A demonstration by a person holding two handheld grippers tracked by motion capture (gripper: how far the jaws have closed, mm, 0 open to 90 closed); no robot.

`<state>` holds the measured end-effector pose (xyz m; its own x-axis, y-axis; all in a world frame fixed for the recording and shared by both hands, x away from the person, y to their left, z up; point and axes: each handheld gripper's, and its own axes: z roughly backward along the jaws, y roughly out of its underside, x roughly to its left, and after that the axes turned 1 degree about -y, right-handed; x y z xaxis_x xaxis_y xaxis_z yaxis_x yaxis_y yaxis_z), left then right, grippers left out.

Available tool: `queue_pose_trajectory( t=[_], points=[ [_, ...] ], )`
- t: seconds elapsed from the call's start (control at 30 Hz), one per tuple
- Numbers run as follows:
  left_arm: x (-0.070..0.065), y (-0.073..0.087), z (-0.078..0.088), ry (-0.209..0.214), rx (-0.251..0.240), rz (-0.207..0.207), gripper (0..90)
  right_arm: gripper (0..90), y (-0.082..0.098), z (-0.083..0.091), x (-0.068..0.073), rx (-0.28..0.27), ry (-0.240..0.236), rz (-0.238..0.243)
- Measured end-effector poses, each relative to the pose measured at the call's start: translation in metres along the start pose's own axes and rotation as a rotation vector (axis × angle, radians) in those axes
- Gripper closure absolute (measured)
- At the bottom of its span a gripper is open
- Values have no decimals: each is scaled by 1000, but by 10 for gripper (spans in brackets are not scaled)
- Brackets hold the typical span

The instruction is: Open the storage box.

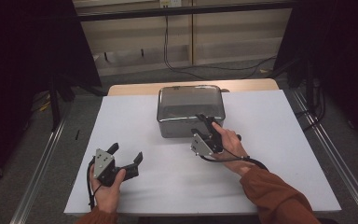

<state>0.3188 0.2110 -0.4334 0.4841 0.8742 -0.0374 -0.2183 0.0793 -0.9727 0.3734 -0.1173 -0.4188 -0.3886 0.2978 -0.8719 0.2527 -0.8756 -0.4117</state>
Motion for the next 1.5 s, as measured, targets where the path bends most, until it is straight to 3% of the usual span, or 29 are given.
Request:
queue_pose_trajectory(
  t=[0.23, 0.3, 0.63, 1.0, 1.5],
  points=[
    [0, 0, 0, 0, 1, -2, 40, 502, 0, -5, 6, 32, 1, 81],
    [0, 0, 0, 1, 1, -3, 40, 532, -1, -6, 8, 34, 12, 125],
    [0, 0, -1, 5, 10, -6, 40, 661, -5, -11, 15, 56, 29, 209],
    [0, 0, -2, 16, 19, -10, 40, 777, -7, -11, 16, 42, 58, 214],
    [-2, -1, -6, 54, 20, 6, 52, 786, -8, -11, 13, 31, 61, 204]
  ],
)
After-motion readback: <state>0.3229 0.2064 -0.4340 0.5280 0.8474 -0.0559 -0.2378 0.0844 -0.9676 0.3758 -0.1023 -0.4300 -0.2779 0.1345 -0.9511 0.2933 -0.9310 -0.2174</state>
